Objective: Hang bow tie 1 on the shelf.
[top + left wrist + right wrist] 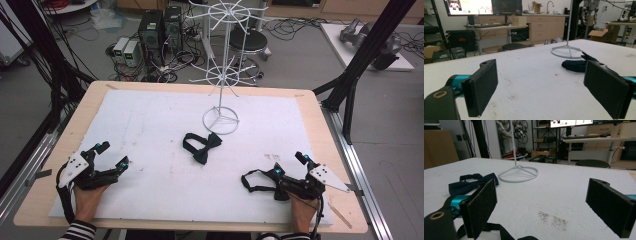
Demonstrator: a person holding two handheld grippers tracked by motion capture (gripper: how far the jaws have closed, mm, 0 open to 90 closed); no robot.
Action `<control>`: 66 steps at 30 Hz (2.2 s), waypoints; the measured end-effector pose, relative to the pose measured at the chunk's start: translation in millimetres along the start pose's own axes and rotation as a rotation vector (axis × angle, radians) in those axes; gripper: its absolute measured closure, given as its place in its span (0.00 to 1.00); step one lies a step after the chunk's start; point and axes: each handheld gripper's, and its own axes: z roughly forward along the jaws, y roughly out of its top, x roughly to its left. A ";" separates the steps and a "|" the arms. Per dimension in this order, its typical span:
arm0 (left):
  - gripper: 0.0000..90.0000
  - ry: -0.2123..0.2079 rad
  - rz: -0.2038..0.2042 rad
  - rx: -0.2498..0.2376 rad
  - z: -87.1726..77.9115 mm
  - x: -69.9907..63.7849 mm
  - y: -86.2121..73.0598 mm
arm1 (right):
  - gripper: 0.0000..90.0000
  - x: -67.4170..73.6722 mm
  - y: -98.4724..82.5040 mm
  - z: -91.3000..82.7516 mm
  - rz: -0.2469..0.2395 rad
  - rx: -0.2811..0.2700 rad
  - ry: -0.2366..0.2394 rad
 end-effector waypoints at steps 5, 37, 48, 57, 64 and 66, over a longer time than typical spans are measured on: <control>0.14 -0.007 0.010 0.013 0.6 -0.3 3.6 | 0.10 -0.3 0.2 0.3 0.005 -0.001 -0.001; 0.14 -0.289 0.127 0.186 59.4 -11.7 88.7 | 0.10 -0.3 -0.3 -1.3 0.008 -0.013 0.010; 0.14 -0.346 0.169 0.251 86.3 -25.6 115.4 | 0.10 -0.5 -0.4 -1.6 0.009 -0.016 0.010; 0.14 -0.373 0.215 0.318 112.5 -43.1 125.3 | 0.10 -0.6 -0.6 -2.0 0.010 -0.018 0.010; 0.14 -0.393 0.231 0.372 133.9 -54.6 121.8 | 0.10 -0.6 -0.5 -1.8 0.002 -0.022 0.010; 0.14 -0.399 0.231 0.381 139.6 -58.3 121.3 | 0.10 -0.6 -0.6 -1.8 0.000 -0.022 0.009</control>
